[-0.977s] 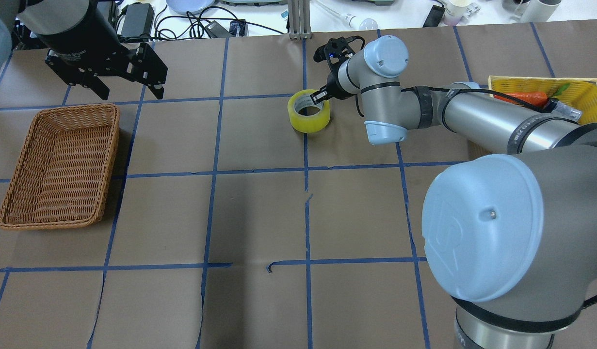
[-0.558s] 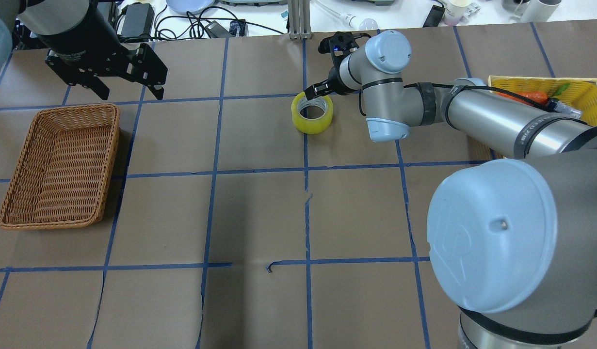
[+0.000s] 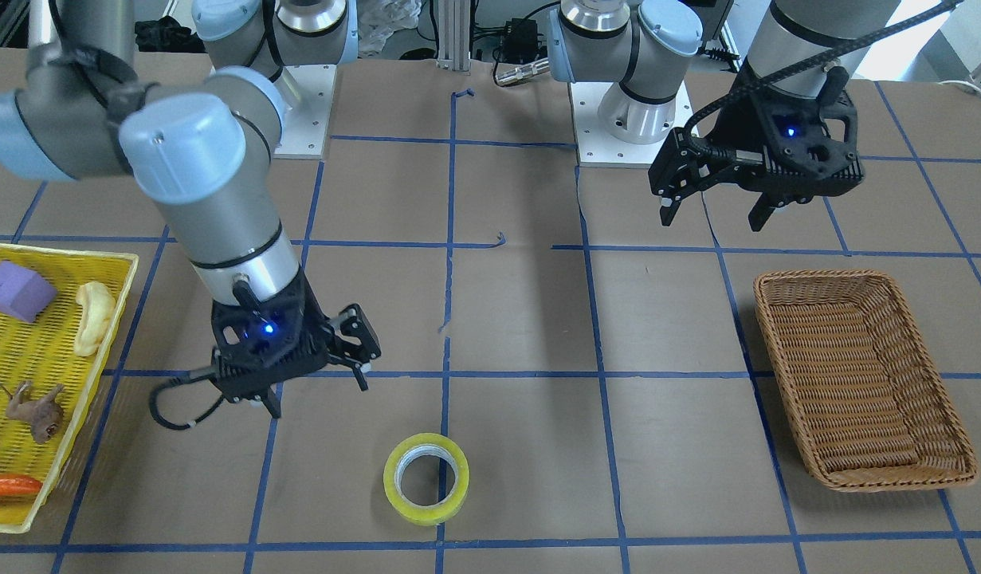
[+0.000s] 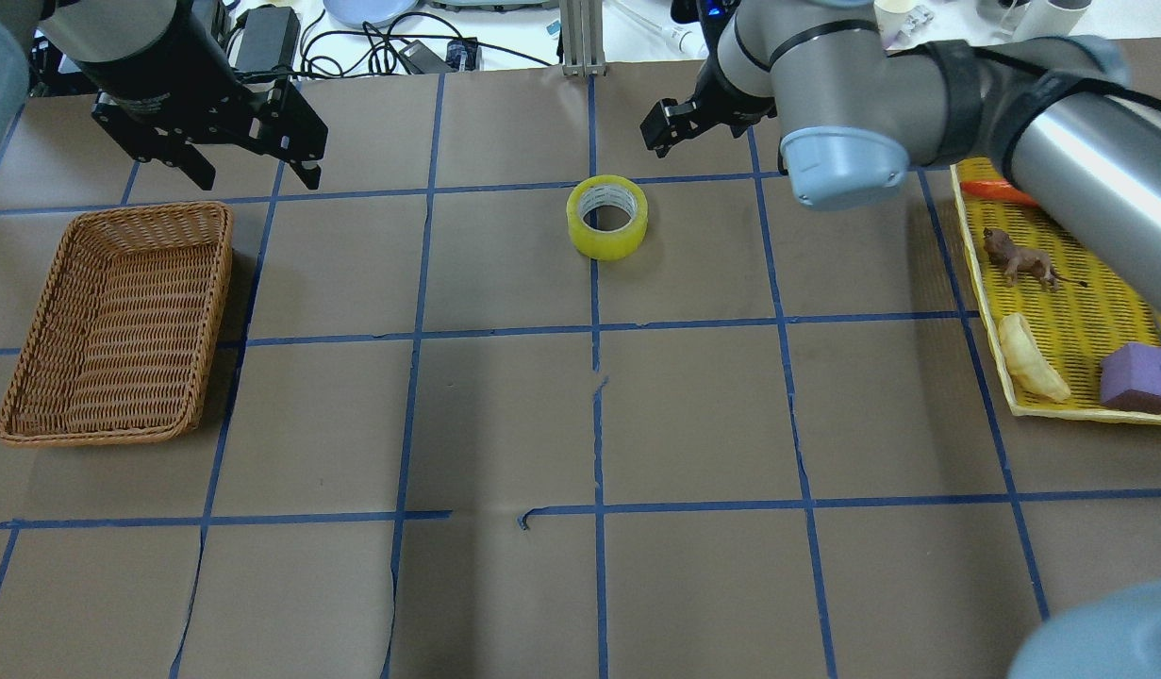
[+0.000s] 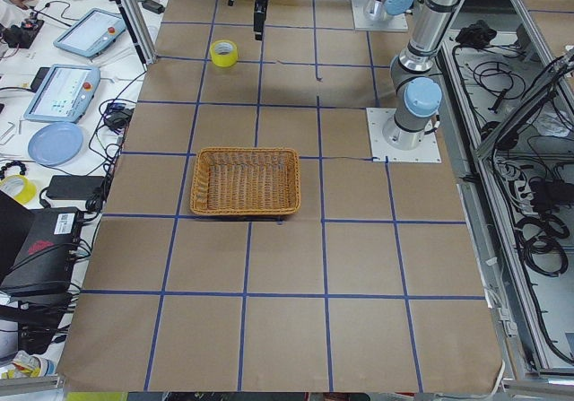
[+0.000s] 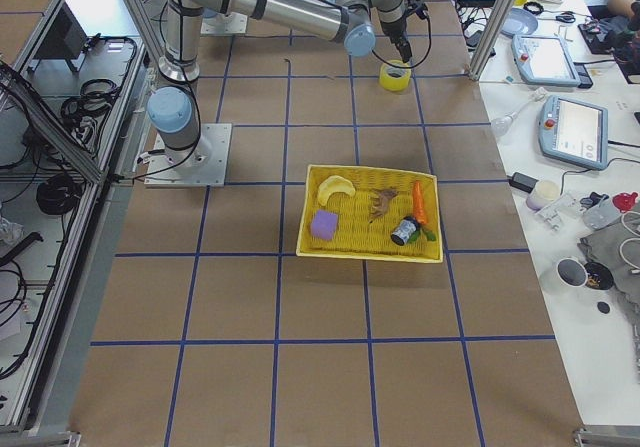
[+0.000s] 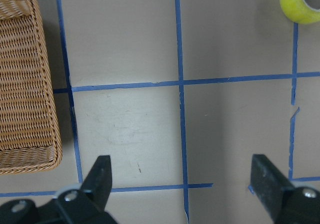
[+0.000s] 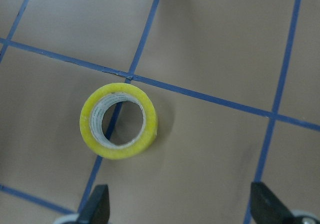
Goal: Transfer tape with both arms
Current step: 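Release the tape roll on the table and raise the right gripper away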
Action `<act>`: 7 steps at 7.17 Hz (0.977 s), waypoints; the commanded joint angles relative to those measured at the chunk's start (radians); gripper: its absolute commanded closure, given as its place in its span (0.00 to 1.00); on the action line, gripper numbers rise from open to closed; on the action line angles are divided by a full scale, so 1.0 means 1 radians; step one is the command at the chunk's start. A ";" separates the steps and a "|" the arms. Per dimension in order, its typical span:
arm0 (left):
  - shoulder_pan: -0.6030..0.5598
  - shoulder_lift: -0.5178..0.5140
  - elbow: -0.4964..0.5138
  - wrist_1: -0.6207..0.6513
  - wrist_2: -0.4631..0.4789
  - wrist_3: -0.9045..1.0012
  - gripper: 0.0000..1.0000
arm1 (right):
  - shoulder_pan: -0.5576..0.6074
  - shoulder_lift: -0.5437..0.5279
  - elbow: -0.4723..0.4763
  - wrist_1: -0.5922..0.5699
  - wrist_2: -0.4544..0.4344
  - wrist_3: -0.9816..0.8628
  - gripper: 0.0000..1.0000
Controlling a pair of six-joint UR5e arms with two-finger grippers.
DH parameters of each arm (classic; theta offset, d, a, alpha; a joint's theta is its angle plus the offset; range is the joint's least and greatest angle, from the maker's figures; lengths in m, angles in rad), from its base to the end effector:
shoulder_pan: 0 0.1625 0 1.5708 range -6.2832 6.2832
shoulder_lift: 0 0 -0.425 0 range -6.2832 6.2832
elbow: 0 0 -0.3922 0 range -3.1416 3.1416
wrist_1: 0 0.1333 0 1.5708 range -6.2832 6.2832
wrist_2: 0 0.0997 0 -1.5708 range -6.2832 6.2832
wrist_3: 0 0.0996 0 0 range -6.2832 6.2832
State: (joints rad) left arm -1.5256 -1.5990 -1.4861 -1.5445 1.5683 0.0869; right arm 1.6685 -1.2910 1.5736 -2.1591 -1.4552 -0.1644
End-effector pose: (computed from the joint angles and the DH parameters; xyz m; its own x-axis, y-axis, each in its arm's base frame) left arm -0.1103 -0.5167 0.5185 -0.9991 0.0416 -0.0047 0.0418 0.9957 -0.0826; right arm 0.2045 -0.6018 0.3973 -0.9567 -0.2850 -0.0593 -0.2530 0.9148 -0.3149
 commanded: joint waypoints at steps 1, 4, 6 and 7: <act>-0.007 -0.028 0.029 0.001 -0.001 -0.006 0.00 | -0.058 -0.181 0.003 0.311 -0.072 0.000 0.00; -0.069 -0.195 0.058 0.159 -0.016 -0.071 0.00 | -0.055 -0.287 -0.044 0.563 -0.106 0.054 0.00; -0.174 -0.379 0.154 0.262 -0.016 -0.160 0.00 | -0.053 -0.280 -0.054 0.591 -0.105 0.057 0.00; -0.212 -0.471 0.203 0.300 -0.017 -0.212 0.00 | -0.053 -0.278 -0.032 0.572 -0.097 0.059 0.00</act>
State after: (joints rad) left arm -1.6863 -1.9580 -1.3413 -1.2919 1.5521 -0.0728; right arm 1.6145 -1.5718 1.5245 -1.5817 -1.5563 -0.1085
